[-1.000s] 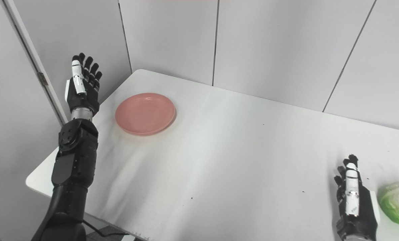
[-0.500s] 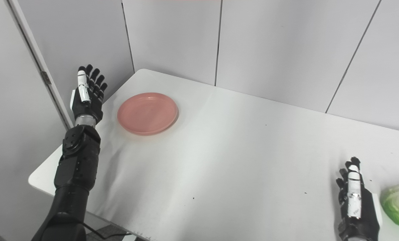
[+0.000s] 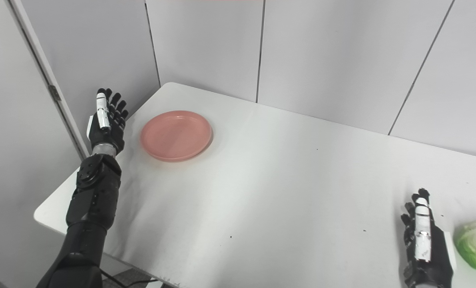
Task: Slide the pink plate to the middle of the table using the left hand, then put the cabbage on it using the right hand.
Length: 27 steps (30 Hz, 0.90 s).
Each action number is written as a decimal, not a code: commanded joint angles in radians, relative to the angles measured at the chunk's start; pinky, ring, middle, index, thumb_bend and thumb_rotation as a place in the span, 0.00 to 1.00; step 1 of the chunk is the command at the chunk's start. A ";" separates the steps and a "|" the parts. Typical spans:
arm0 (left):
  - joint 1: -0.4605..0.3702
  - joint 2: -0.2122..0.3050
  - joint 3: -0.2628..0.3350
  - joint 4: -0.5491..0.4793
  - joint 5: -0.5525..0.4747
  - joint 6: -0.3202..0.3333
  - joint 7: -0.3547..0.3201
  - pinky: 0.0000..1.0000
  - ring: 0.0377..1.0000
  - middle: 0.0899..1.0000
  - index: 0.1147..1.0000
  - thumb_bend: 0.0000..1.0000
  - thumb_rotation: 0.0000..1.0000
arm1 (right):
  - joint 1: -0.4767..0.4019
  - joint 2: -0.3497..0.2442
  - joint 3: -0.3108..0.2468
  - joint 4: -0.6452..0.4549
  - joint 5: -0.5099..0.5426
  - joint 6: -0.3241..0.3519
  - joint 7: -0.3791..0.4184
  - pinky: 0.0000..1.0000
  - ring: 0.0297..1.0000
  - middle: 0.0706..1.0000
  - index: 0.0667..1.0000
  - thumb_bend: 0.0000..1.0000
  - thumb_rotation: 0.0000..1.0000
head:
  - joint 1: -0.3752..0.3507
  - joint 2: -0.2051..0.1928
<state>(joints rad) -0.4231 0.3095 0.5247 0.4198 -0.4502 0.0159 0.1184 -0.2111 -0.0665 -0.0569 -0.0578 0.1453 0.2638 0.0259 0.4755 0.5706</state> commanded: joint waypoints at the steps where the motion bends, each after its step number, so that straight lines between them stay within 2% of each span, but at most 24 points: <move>1: -0.044 0.044 -0.002 0.010 0.004 -0.034 -0.023 1.00 0.97 0.97 0.96 0.40 1.00 | -0.027 0.004 -0.006 -0.047 0.010 0.006 0.003 1.00 1.00 1.00 1.00 0.12 1.00 | -0.002 0.001; 14: -0.070 0.055 -0.030 0.153 0.017 -0.090 -0.055 0.99 0.97 0.96 0.95 0.42 1.00 | -0.024 0.000 0.003 -0.056 0.000 0.005 0.007 1.00 1.00 1.00 1.00 0.11 1.00 | -0.005 0.000; 27: -0.057 0.020 -0.072 0.145 0.001 -0.067 -0.087 0.98 0.97 0.96 0.95 0.41 1.00 | -0.028 0.005 0.005 -0.056 0.001 0.009 0.007 1.00 1.00 1.00 1.00 0.11 1.00 | -0.016 -0.009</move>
<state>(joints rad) -0.4502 0.3173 0.4585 0.5818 -0.4501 -0.0448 0.0512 -0.2111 -0.0649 -0.0513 -0.0816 0.1445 0.2817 0.0270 0.4602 0.5614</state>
